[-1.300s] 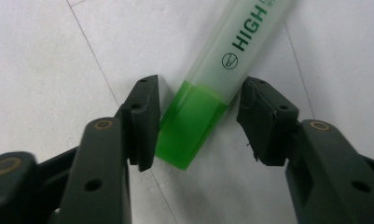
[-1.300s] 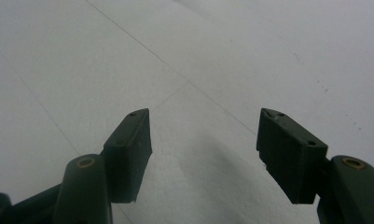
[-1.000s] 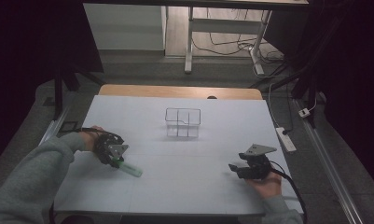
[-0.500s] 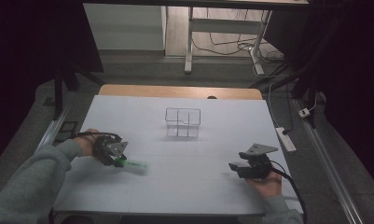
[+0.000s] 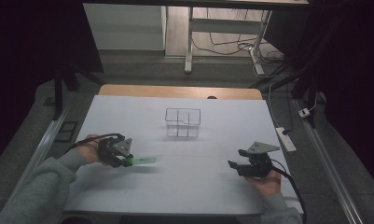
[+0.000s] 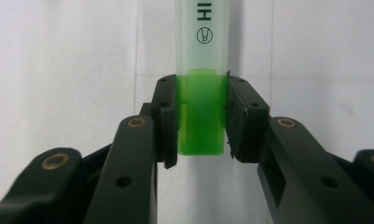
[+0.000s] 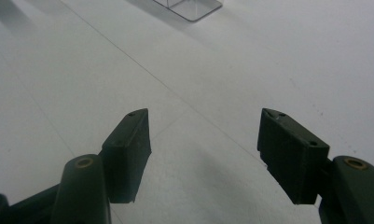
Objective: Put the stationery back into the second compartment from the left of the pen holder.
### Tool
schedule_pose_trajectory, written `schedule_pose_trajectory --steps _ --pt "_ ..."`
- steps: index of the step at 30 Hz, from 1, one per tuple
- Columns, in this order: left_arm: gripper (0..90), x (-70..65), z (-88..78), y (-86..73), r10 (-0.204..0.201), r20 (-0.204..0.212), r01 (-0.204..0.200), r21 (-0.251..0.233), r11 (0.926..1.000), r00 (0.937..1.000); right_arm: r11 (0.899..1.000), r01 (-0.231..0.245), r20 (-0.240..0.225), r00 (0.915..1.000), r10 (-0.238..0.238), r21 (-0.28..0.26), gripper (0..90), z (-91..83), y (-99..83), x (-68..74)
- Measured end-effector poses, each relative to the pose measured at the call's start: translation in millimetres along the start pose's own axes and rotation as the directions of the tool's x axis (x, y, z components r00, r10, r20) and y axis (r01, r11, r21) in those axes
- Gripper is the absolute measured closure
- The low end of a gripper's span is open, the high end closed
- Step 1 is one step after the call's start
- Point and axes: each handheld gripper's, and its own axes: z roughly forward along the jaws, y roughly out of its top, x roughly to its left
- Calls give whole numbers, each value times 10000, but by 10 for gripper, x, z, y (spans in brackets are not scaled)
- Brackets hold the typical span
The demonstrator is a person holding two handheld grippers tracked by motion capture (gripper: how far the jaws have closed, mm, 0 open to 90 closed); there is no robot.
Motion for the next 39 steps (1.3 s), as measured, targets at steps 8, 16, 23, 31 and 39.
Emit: schedule_pose_trajectory --steps 8,16,23,31,39 --pt "665 -91 -6 151 -1300 -767 1245 -730 9895 9885 9999 43 -158 9999 -45 -120 335 32 39 2" --pt "665 -190 47 311 -1589 -1330 1463 -1002 9842 9783 9993 277 -290 9992 -284 -236 335 63 90 32" --pt "665 -277 134 497 -1572 -1513 1432 -998 9847 9759 9986 448 -372 9983 -459 -298 330 75 130 82" --pt "665 -316 220 673 -1459 -1577 1312 -998 9863 9767 9977 618 -503 9967 -632 -279 327 111 166 137" --pt "665 -307 279 835 -1411 -1649 1257 -1003 9870 9762 9969 735 -699 9947 -753 -270 327 151 205 206"
